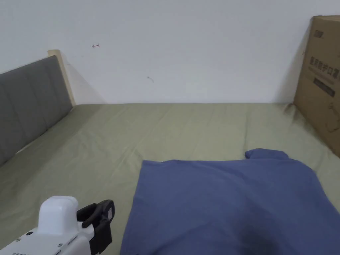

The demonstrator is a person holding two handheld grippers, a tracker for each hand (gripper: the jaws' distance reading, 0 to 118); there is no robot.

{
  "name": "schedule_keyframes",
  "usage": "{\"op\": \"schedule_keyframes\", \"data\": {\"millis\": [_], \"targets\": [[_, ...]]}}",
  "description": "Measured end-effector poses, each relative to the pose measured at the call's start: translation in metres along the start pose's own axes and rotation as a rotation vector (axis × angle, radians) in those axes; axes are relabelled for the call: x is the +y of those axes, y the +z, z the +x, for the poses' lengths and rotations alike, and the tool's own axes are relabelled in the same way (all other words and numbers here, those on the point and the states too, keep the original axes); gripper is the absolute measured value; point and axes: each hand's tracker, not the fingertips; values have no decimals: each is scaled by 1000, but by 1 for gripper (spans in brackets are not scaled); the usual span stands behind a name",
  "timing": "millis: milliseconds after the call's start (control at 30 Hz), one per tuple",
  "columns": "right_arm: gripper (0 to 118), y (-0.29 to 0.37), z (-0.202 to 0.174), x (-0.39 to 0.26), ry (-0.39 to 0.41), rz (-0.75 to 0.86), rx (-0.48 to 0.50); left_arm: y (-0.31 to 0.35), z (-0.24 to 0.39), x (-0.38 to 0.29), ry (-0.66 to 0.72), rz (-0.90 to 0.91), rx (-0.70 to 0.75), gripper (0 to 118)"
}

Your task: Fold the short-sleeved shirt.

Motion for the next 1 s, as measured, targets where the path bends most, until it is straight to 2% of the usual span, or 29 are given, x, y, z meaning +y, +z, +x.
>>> {"op": "schedule_keyframes", "data": {"millis": [100, 233, 267, 333, 367, 400, 433, 467, 500, 633, 667, 733, 767, 867, 1000], "targets": [[1, -1, -4, 5, -19, -30, 50, -19, -14, 9, 10, -133, -14, 0], [0, -8, -4, 2, 15, -74, 47, -85, -49, -3, 109, -703, -139, 0], [0, -10, -4, 0, 20, -89, 42, -96, -54, -15, 106, -764, -164, 0], [0, -14, -3, -4, 10, -125, 38, -113, -57, -32, 42, -745, -50, 0], [0, -18, 1, -8, -5, -153, 41, -122, -58, -39, 3, -768, -18, 6], [0, -20, 1, -10, -15, -170, 36, -126, -59, -47, -29, -769, -27, 29], [0, -21, 2, -12, -21, -182, 29, -129, -58, -53, -51, -763, -32, 68], [0, -23, 2, -14, -26, -196, 23, -134, -57, -61, -49, -756, -31, 114], [0, -24, 4, -15, -29, -202, 23, -139, -57, -69, -55, -765, -31, 116], [0, -28, 6, -17, -51, -216, 18, -158, -51, -82, -62, -739, 0, 111], [0, -29, 5, -17, -54, -221, 18, -159, -61, -89, -52, -754, 3, 90], [0, -29, 6, -17, -48, -224, 11, -159, -63, -95, -37, -768, -16, 22], [0, -29, 9, -18, -38, -224, 4, -158, -62, -98, -44, -773, -14, 22], [0, -30, 16, -18, -20, -225, -22, -147, -53, -101, -77, -767, -32, 5], [0, -31, 42, -20, -70, -221, -76, -128, -52, -94, -51, -622, -36, 3]]}}
